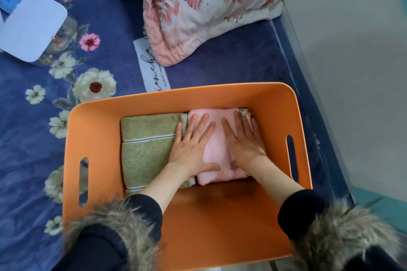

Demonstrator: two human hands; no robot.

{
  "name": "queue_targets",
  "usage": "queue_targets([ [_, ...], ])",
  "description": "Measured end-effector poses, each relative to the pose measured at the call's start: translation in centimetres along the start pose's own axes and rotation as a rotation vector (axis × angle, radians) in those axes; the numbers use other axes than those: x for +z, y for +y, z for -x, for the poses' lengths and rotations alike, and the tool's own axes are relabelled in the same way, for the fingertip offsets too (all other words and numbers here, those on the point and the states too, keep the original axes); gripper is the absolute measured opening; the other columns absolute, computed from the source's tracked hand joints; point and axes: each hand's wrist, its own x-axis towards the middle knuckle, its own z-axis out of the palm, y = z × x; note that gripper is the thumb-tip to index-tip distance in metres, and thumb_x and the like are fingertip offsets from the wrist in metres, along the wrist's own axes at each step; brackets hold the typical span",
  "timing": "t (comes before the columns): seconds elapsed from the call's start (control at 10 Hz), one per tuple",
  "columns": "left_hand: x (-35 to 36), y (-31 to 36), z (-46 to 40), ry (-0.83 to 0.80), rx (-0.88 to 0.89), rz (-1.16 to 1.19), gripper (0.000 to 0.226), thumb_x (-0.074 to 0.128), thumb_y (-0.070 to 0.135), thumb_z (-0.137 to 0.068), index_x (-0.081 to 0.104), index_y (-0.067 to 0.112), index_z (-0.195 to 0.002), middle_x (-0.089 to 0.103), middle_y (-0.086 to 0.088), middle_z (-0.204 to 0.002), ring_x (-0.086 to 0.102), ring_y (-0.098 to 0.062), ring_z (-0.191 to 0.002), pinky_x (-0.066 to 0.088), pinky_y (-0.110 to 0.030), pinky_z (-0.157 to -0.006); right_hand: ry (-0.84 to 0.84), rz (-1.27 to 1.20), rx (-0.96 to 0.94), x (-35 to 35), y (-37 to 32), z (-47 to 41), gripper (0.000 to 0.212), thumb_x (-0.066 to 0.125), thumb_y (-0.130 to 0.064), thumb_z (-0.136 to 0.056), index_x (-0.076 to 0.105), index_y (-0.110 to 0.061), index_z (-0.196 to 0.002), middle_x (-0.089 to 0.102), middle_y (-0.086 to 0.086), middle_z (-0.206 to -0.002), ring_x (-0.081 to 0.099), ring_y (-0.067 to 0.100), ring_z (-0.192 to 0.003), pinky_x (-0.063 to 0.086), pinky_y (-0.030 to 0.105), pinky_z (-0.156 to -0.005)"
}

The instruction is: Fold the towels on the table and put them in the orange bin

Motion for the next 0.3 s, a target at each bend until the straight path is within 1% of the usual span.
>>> queue_targets([
  [0.1, 0.0, 0.0, 0.1, -0.016, 0.007, 0.000, 0.116, 0.050, 0.077, -0.069, -0.023, 0.028, -0.144, -0.045, 0.008, -0.141, -0.041, -0.020, -0.132, -0.019, -0.051, -0.110, -0.020, -0.018, -0.028, -0.2, 0.2, 0.3, 0.119, 0.068, -0.036, -0.079, -0.033, -0.020, -0.139, -0.040, 0.017, -0.145, -0.031, 0.033, -0.137, -0.013, 0.050, -0.114],
  [0.2, -0.4, 0.0, 0.2, -0.025, 0.002, 0.011, 0.116, 0.050, 0.078, -0.068, -0.024, 0.028, -0.144, -0.046, 0.008, -0.140, -0.043, -0.019, -0.130, -0.019, -0.049, -0.110, -0.021, -0.147, -0.058, -0.8, 0.7, 0.9, 0.110, 0.065, -0.031, -0.083, -0.027, -0.024, -0.143, -0.038, 0.011, -0.147, -0.030, 0.028, -0.138, -0.013, 0.046, -0.115],
  [0.3, -0.9, 0.0, 0.3, -0.053, -0.014, 0.028, 0.116, 0.050, 0.078, -0.068, -0.025, 0.029, -0.143, -0.046, 0.010, -0.140, -0.043, -0.018, -0.130, -0.019, -0.048, -0.110, -0.032, -0.382, -0.113, -2.2, 1.2, 1.7, 0.079, 0.050, -0.036, -0.093, -0.005, -0.025, -0.149, -0.018, 0.005, -0.156, -0.018, 0.022, -0.143, -0.006, 0.038, -0.116],
])
